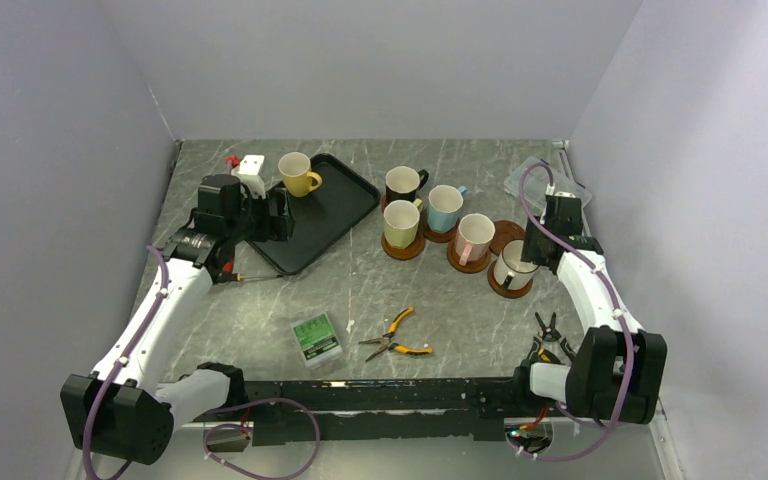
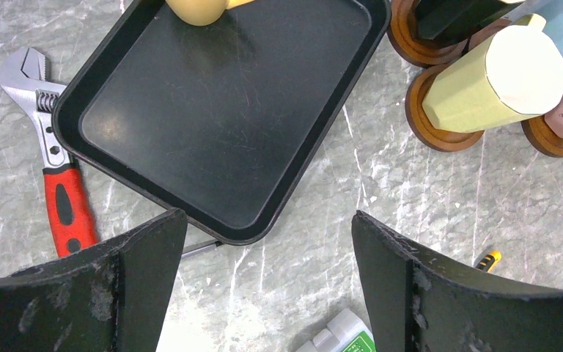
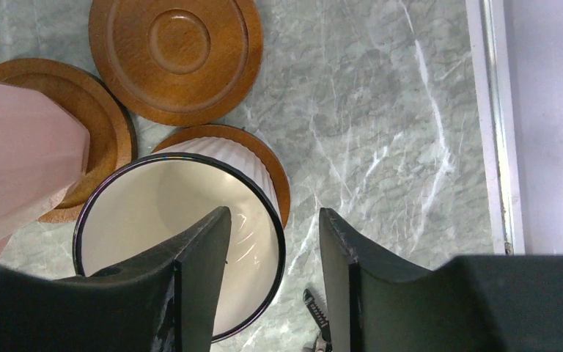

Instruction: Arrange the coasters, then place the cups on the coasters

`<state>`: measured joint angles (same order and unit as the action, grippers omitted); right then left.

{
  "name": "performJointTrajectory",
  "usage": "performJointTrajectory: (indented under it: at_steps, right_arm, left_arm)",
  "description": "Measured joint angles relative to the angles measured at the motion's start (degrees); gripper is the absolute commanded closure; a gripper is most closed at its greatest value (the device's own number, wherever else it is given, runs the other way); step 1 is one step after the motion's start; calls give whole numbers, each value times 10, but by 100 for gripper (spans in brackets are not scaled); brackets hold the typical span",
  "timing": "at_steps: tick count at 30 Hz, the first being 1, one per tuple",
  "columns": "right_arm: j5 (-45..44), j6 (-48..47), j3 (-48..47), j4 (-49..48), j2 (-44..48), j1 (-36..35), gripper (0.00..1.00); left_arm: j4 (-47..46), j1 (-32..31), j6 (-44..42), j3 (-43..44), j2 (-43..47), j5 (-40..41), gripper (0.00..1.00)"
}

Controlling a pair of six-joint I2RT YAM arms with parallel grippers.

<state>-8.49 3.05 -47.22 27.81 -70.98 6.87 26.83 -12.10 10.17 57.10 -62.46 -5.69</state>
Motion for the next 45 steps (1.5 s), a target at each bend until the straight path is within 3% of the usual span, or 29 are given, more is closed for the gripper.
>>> performJointTrajectory:
  at_steps: [8,13,20,31,45]
  right_arm:
    - [-2,6,-1,2,41,0,42]
    - [4,20,-8,2,94,0,41]
    - [33,42,-24,-19,158,0,39]
    - [81,67,-34,-69,194,0,38]
    - [180,110,-45,-103,192,0,37]
  left_arm:
    - [0,0,14,0,-1,-5,12]
    - [4,12,54,47,-36,-5,12]
    - [-21,54,128,147,-163,-9,21]
    - [-53,64,199,265,-373,13,39]
    - [-72,76,207,355,-506,57,44]
